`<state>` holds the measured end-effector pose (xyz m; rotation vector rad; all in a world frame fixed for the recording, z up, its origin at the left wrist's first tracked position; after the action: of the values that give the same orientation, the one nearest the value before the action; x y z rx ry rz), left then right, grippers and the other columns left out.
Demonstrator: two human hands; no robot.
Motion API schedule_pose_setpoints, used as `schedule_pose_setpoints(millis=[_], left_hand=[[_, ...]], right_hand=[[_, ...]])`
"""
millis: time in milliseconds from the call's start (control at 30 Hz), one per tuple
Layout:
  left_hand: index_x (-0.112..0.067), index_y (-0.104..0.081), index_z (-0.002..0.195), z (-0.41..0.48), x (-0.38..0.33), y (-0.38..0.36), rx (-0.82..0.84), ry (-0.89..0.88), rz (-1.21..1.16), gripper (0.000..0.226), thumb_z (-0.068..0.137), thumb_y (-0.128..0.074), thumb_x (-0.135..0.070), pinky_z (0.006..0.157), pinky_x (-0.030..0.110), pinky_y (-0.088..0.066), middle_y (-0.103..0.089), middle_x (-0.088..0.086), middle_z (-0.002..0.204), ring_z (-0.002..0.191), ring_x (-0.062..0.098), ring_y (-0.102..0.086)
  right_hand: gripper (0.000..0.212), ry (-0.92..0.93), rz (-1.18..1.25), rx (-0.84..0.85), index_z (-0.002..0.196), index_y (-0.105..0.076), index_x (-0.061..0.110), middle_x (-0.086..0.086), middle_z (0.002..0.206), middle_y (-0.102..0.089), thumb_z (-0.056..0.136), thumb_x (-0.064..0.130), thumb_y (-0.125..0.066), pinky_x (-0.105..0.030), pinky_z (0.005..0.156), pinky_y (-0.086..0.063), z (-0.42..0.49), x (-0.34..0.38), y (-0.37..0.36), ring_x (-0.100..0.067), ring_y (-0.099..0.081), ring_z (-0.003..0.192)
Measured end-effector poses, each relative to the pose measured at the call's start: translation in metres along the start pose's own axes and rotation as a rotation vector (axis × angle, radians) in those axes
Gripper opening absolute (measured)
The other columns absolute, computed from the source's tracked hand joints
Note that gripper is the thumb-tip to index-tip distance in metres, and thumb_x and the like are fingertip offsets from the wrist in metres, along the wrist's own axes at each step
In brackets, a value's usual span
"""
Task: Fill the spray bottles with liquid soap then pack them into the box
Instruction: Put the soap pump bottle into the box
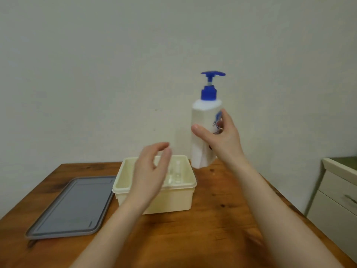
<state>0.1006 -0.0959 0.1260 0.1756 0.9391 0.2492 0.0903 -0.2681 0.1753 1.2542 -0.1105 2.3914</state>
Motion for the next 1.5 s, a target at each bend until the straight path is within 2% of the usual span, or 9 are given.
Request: schedule_pose_setpoints(millis=[100, 200, 333, 533, 833, 967, 1133, 1233, 1500], left_hand=[[-0.012, -0.061, 0.112, 0.009, 0.051, 0.046, -0.151, 0.163, 0.221, 0.025, 0.089, -0.053, -0.017, 0.096, 0.035, -0.041, -0.06, 0.004, 0.115, 0.112, 0.021, -0.053], [-0.007, -0.054, 0.122, 0.003, 0.091, 0.068, -0.094, 0.356, 0.347, 0.036, 0.088, -0.055, -0.018, 0.097, 0.041, -0.04, -0.056, 0.012, 0.127, 0.118, 0.027, -0.049], [-0.007, -0.053, 0.122, -0.007, 0.117, 0.076, -0.026, 0.437, 0.329, 0.039, 0.086, -0.06, -0.02, 0.087, 0.035, -0.043, -0.059, 0.01, 0.119, 0.109, 0.024, -0.054], [-0.026, -0.06, 0.087, 0.002, 0.128, 0.08, 0.038, 0.402, 0.322, 0.011, 0.084, -0.062, -0.015, 0.07, 0.024, -0.042, -0.059, -0.015, 0.081, 0.089, 0.013, -0.059], [-0.012, -0.066, 0.104, 0.004, 0.135, 0.082, 0.012, 0.334, 0.359, 0.021, 0.084, -0.062, -0.017, 0.074, 0.023, -0.041, -0.062, -0.008, 0.086, 0.082, 0.006, -0.056], [-0.014, -0.066, 0.106, 0.003, 0.137, 0.081, 0.002, 0.327, 0.36, 0.022, 0.084, -0.061, -0.02, 0.074, 0.023, -0.042, -0.062, -0.008, 0.088, 0.084, 0.006, -0.056], [-0.016, -0.066, 0.105, 0.002, 0.14, 0.081, 0.014, 0.322, 0.351, 0.021, 0.085, -0.061, -0.022, 0.072, 0.022, -0.044, -0.062, -0.011, 0.086, 0.084, 0.004, -0.056], [-0.016, -0.066, 0.106, 0.003, 0.14, 0.082, 0.01, 0.303, 0.356, 0.022, 0.085, -0.061, -0.022, 0.069, 0.018, -0.042, -0.063, -0.011, 0.088, 0.085, 0.004, -0.056], [-0.016, -0.058, 0.117, 0.0, 0.149, 0.094, -0.053, 0.275, 0.365, 0.031, 0.087, -0.056, -0.024, 0.088, 0.03, -0.044, -0.06, -0.002, 0.11, 0.104, 0.013, -0.053]], right_hand=[[0.041, -0.034, -0.014, 0.297, 0.105, -0.054, 0.028, 0.02, 0.083, -0.058, 0.072, 0.024, -0.078, -0.009, 0.055, -0.046, 0.022, 0.006, -0.034, 0.012, -0.059, 0.065], [0.046, -0.085, -0.185, 0.561, 0.11, -0.056, 0.025, 0.016, 0.089, -0.06, 0.07, 0.029, -0.079, -0.019, 0.063, -0.049, 0.035, -0.009, -0.077, -0.002, -0.061, 0.078], [0.057, -0.085, -0.541, 0.845, 0.107, -0.055, 0.014, -0.003, 0.104, -0.064, 0.064, 0.041, -0.08, -0.034, 0.078, -0.051, 0.042, -0.051, -0.125, -0.023, -0.062, 0.094], [0.057, -0.131, -0.857, 1.095, 0.104, -0.055, 0.016, 0.0, 0.102, -0.064, 0.063, 0.048, -0.078, -0.032, 0.079, -0.049, 0.038, -0.096, -0.146, -0.021, -0.062, 0.092], [0.064, -0.214, -0.849, 1.172, 0.114, -0.051, 0.025, 0.006, 0.111, -0.061, 0.06, 0.047, -0.079, -0.038, 0.091, -0.052, 0.039, -0.113, -0.145, -0.017, -0.062, 0.099], [0.071, -0.155, -0.996, 1.207, 0.123, -0.045, 0.021, 0.004, 0.118, -0.056, 0.065, 0.048, -0.076, -0.038, 0.096, -0.048, 0.037, -0.12, -0.144, -0.02, -0.056, 0.106], [0.047, -0.12, -1.085, 1.309, 0.117, -0.046, 0.011, -0.008, 0.116, -0.056, 0.079, 0.031, -0.066, -0.038, 0.09, -0.046, 0.02, -0.146, -0.156, -0.028, -0.055, 0.104], [0.042, -0.11, -1.143, 1.317, 0.113, -0.046, 0.012, -0.008, 0.116, -0.05, 0.08, 0.032, -0.063, -0.049, 0.095, -0.043, 0.017, -0.165, -0.16, -0.032, -0.051, 0.106], [0.032, -0.139, -1.133, 1.287, 0.106, -0.045, 0.019, -0.007, 0.114, -0.05, 0.081, 0.035, -0.059, -0.054, 0.094, -0.042, 0.015, -0.181, -0.165, -0.033, -0.052, 0.104]])
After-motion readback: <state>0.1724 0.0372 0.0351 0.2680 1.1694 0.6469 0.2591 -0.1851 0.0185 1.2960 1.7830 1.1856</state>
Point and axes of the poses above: each hand's wrist, its own z-axis towards the middle knuckle, its own y-axis out of the back of the hand, x = y × z, the point moved 3 cm from there along z, towards the middle knuckle
